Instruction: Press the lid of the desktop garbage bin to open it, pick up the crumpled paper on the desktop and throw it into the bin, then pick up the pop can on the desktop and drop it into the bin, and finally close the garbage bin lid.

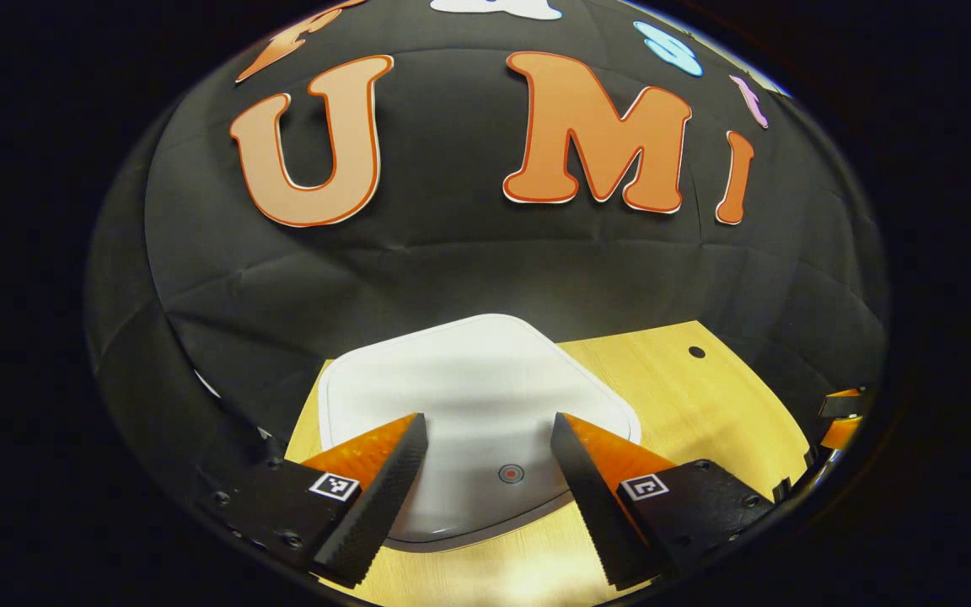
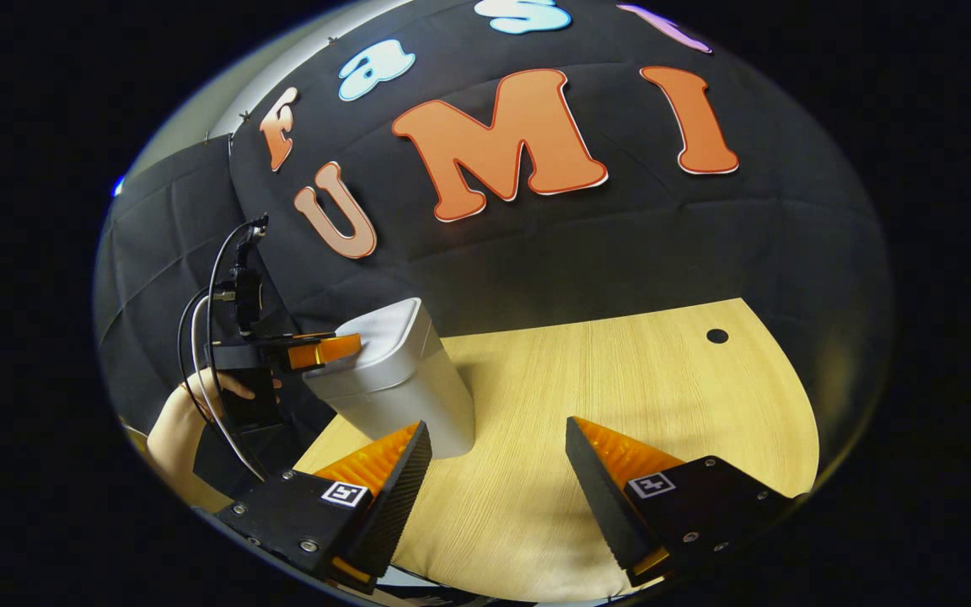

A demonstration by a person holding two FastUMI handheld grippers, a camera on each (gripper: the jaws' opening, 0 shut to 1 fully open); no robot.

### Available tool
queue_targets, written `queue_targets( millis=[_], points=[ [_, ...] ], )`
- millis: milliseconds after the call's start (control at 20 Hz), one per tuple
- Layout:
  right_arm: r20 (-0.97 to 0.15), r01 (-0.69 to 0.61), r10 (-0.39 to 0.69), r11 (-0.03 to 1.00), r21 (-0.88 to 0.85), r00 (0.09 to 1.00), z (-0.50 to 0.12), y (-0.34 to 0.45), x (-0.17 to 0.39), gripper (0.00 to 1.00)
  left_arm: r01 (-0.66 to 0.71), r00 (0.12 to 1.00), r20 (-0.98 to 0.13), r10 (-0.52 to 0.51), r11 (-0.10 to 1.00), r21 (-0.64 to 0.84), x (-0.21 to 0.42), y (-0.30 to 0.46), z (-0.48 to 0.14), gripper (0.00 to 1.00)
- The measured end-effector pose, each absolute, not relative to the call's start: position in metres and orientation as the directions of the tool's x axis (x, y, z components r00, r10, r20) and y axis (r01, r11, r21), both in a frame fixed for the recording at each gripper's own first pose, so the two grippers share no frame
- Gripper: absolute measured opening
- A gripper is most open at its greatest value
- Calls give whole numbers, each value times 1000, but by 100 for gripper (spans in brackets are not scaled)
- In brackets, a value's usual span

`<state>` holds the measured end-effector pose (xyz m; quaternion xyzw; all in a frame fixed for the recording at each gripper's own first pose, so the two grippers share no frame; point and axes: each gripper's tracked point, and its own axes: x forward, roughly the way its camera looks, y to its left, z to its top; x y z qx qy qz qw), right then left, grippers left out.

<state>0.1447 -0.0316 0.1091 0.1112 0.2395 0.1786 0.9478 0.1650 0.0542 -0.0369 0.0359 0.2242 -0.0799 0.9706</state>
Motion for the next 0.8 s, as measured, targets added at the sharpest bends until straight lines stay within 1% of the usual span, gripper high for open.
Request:
queue_targets(
  millis=[250, 400, 700, 750, 800],
  points=[
    [-389, -271, 375, 916, 297, 841, 122, -40, 149, 96, 145, 885, -451, -117, 989, 28, 166, 57, -34, 96],
    [-365, -264, 358, 922, 283, 860, 145, -48, 156, 96, 111, 889, -449, -85, 993, 31, 165, 62, -30, 98],
    [-294, -229, 291, 947, 227, 910, 172, -56, 171, 96, 106, 931, -349, -107, 994, -23, 155, 43, 5, 98],
    [-281, -223, 278, 952, 211, 919, 176, -57, 172, 100, 106, 939, -325, -111, 994, -33, 151, 40, 12, 98],
    [-264, -217, 263, 957, 194, 928, 180, -59, 173, 96, 102, 948, -299, -110, 994, -43, 146, 36, 19, 98]
  ],
)
